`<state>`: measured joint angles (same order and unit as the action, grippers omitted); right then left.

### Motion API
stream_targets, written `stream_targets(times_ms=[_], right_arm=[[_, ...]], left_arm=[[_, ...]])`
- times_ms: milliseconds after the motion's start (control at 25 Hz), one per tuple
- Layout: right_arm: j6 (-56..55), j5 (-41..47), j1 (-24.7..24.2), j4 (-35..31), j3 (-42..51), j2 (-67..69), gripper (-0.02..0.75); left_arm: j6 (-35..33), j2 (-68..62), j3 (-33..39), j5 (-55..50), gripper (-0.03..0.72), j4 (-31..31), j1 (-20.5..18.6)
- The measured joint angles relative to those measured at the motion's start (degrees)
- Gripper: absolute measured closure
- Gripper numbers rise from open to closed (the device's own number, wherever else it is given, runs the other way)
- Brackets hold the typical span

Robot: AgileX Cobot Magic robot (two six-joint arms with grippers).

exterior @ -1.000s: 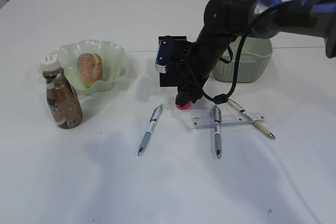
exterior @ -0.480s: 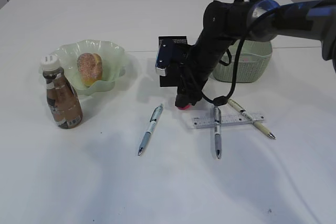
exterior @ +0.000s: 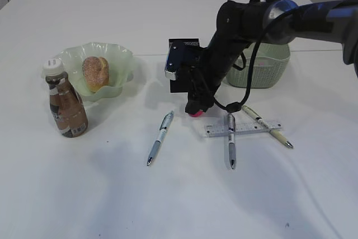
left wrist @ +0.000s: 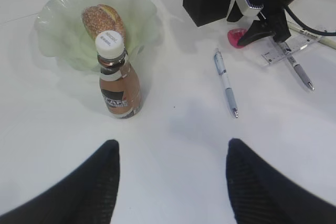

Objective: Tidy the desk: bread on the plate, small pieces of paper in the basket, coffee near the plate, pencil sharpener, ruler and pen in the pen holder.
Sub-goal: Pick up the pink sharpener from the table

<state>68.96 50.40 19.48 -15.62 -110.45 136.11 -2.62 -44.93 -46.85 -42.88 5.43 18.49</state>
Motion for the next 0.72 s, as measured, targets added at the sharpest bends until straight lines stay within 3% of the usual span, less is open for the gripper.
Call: stream_targets(times_ms=[720], right_arm=[[0.3,0.2,0.0,-0.3,0.0,0.0,0.239]], left_arm=[[0.0,0.0,0.0,-1.1,0.24,0.0,0.0]])
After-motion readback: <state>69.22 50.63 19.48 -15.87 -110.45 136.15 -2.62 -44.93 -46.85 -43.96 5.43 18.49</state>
